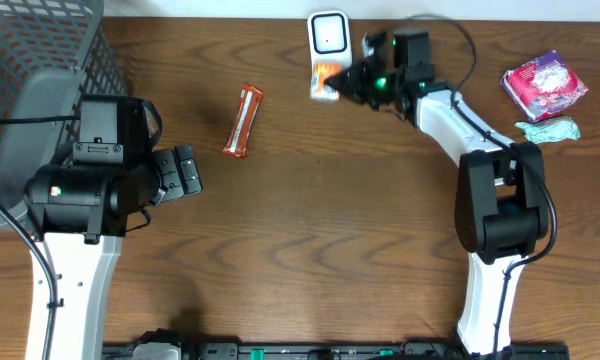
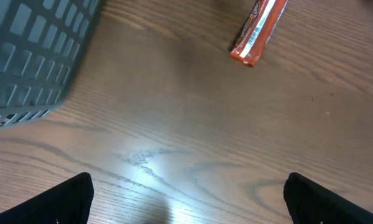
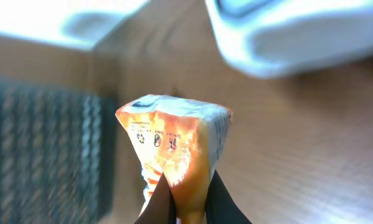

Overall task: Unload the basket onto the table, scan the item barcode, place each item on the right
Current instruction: 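Lift the orange box and hold it against the scanner face, then carry the orange box to the far right beside the green packet, release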

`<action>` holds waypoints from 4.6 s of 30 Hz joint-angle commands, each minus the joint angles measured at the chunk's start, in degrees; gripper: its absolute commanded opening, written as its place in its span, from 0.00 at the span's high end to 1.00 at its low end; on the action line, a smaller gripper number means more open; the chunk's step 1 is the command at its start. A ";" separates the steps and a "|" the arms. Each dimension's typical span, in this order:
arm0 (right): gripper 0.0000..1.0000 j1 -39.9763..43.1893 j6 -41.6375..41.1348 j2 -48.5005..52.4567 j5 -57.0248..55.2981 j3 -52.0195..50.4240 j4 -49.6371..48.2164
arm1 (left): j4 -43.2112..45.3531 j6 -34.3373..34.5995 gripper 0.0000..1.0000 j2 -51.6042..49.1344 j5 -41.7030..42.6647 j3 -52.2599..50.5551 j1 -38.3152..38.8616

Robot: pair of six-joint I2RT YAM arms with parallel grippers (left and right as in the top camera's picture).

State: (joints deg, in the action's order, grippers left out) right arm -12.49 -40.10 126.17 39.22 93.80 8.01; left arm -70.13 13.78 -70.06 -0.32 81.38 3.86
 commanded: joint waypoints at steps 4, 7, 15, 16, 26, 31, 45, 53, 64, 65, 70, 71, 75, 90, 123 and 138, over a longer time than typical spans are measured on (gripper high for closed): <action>0.99 -3.45 8.15 0.07 -35.63 10.23 7.61 | -0.13 0.72 0.02 0.09 -0.11 0.22 -0.07; 0.99 -6.25 15.50 0.07 -53.62 12.85 8.26 | -0.13 0.72 0.02 0.09 -0.11 0.22 -0.07; 0.99 -13.05 41.75 2.58 -71.95 13.33 -5.31 | -0.13 0.72 0.02 0.09 -0.11 0.22 -0.07; 0.99 -13.27 42.60 3.32 -71.95 13.33 -6.75 | -0.13 0.72 0.02 0.07 -0.11 0.22 -0.07; 0.99 -13.40 42.56 7.80 -70.29 13.35 -12.07 | -0.13 0.72 0.02 0.07 -0.11 0.22 -0.07; 0.99 -13.33 42.49 7.96 -65.61 13.35 -12.22 | -0.13 0.72 0.02 0.09 -0.11 0.22 -0.07; 0.99 -12.33 42.53 8.02 -65.66 13.33 -6.49 | -0.13 0.72 0.02 0.07 -0.11 0.22 -0.07; 0.99 -12.26 42.36 7.87 -68.11 13.40 -6.95 | -0.15 0.72 0.02 0.09 -0.11 0.22 -0.07; 0.99 -7.04 29.68 -0.57 -71.93 13.42 3.65 | -0.13 0.72 0.02 0.09 -0.11 0.22 -0.07; 0.99 -5.81 29.59 -1.70 -71.97 13.42 5.51 | -0.15 0.72 0.02 0.09 -0.11 0.22 -0.07; 0.99 0.70 28.59 -5.84 -73.18 13.42 16.61 | -0.13 0.72 0.02 0.09 -0.11 0.22 -0.07; 0.99 2.25 26.60 -6.40 -74.60 13.42 19.32 | -0.15 0.72 0.02 0.07 -0.11 0.22 -0.07; 0.99 8.79 18.03 -7.45 -79.32 13.42 29.14 | -0.13 0.72 0.02 0.07 -0.11 0.22 -0.07; 0.99 32.11 5.40 -7.32 -70.25 12.37 44.70 | -0.13 0.72 0.02 0.09 -0.11 0.22 -0.07; 0.98 39.23 -1.70 2.60 -52.11 11.41 47.93 | -0.13 0.72 0.02 0.09 -0.11 0.22 -0.07; 0.35 39.45 0.09 -2.47 -51.74 11.91 46.93 | -0.15 0.72 0.02 0.07 -0.11 0.22 -0.07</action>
State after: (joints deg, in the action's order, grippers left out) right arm 26.46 -40.12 129.25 -12.34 105.25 55.00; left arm -70.13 13.78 -70.06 -0.32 81.38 3.86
